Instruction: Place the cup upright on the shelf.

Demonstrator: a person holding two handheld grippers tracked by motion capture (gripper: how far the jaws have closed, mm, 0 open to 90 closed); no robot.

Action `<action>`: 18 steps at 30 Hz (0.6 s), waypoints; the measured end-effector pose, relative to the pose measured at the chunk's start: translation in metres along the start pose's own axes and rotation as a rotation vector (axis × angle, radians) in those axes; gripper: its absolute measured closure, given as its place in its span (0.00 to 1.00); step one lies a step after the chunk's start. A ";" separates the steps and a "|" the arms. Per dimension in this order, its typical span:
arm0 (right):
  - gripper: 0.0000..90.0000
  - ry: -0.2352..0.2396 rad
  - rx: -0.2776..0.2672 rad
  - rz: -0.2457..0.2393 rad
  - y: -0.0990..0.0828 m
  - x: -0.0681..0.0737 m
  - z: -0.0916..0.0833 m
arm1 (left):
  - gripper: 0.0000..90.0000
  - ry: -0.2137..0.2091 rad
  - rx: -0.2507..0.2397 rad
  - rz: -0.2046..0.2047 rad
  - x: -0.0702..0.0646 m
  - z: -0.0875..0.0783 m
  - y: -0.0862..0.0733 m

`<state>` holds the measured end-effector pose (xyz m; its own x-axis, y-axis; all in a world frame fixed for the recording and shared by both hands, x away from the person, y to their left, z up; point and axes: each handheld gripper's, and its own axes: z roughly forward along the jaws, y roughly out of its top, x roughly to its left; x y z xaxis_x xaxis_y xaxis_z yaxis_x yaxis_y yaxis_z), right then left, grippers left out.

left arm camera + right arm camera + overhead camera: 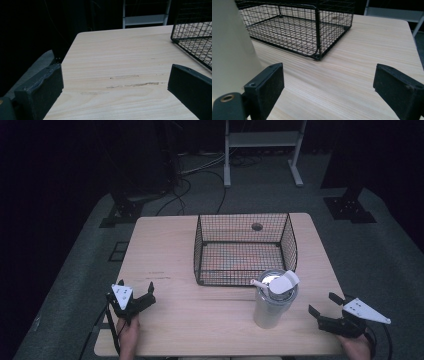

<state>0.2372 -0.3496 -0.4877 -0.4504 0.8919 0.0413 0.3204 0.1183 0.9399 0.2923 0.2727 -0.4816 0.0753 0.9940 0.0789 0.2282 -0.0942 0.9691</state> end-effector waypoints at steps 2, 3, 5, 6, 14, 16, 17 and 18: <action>0.10 0.016 -0.003 -0.008 0.002 0.002 0.000 | 0.00 -0.008 -0.005 -0.015 0.002 -0.001 0.000; 0.10 0.027 -0.002 -0.004 0.003 0.003 0.000 | 0.00 -0.011 -0.003 -0.021 0.002 -0.001 0.000; 0.10 0.037 -0.002 -0.008 0.005 0.004 -0.001 | 0.00 -0.014 -0.003 -0.023 0.003 -0.001 0.000; 0.10 0.059 -0.007 -0.020 0.008 0.006 -0.003 | 0.00 -0.017 -0.005 -0.019 0.002 -0.001 0.000; 0.10 0.137 -0.011 -0.074 0.025 0.013 -0.008 | 0.00 -0.032 -0.014 -0.012 0.002 -0.002 -0.001; 0.10 0.160 -0.010 -0.091 0.029 0.015 -0.009 | 0.00 -0.030 -0.015 -0.007 0.002 -0.002 -0.001; 0.10 0.170 -0.010 -0.095 0.032 0.016 -0.011 | 0.00 -0.031 -0.020 -0.003 0.001 -0.002 -0.001; 0.10 0.185 -0.013 -0.106 0.034 0.017 -0.012 | 0.00 -0.031 -0.019 0.002 0.001 -0.002 -0.001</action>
<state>0.2304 -0.3354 -0.4509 -0.6266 0.7794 0.0020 0.2528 0.2009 0.9464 0.2900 0.2738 -0.4820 0.1059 0.9917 0.0735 0.2098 -0.0945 0.9732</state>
